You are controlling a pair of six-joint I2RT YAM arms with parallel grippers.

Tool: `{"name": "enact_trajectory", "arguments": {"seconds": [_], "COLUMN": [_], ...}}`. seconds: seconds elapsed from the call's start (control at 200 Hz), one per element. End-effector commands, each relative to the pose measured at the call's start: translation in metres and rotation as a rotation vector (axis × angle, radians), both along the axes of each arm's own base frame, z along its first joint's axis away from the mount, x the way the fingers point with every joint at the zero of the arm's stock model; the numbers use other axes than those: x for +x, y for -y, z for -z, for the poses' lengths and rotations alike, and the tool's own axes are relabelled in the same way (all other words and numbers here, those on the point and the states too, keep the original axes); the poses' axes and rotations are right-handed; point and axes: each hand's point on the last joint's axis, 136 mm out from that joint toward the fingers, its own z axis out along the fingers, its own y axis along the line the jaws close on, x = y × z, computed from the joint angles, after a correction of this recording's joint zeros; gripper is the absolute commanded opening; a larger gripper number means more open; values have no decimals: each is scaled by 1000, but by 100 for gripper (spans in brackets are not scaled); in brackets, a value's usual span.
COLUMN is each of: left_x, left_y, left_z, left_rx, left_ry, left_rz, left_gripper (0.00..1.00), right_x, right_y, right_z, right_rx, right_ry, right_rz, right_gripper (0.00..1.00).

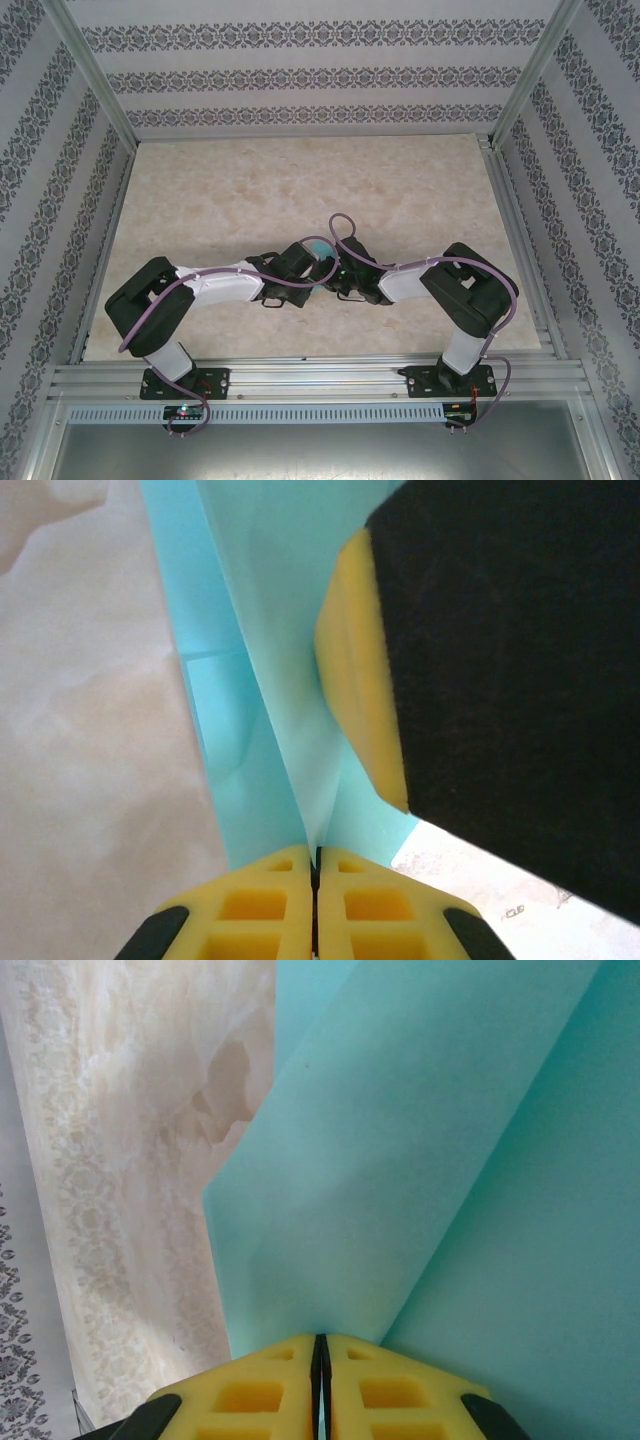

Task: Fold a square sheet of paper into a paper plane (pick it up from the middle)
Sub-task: Fourth fold the wing at the center of the table.

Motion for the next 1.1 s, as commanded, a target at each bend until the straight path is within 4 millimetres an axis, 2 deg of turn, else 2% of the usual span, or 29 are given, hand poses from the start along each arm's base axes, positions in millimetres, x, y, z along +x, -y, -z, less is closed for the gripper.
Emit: {"name": "enact_trajectory", "arguments": {"seconds": [0.0,0.175,0.275,0.565,0.899,1.099], "left_x": [-3,-7,-8,-15,-14,-12], "left_y": [7,20,22,15,9,9], "left_z": [-3,-11,-9,4,2,1], "left_rx": [-18,-148,-205,-334,-441,-509], "left_ry": [-1,-67,-115,-203,-264,-312], "left_rz": [21,1,-30,-156,-191,-201], "left_gripper": [6,6,6,7,7,6], "right_x": [2,3,4,3,3,2], "right_y": [0,2,4,5,11,6], "right_z": [-2,-9,-12,-15,-21,-22], "right_rx": [2,7,10,17,12,18], "right_ry": [-5,13,18,27,45,43], "right_rz": [6,5,1,-7,2,-21], "right_gripper": [11,13,13,14,14,14]}}
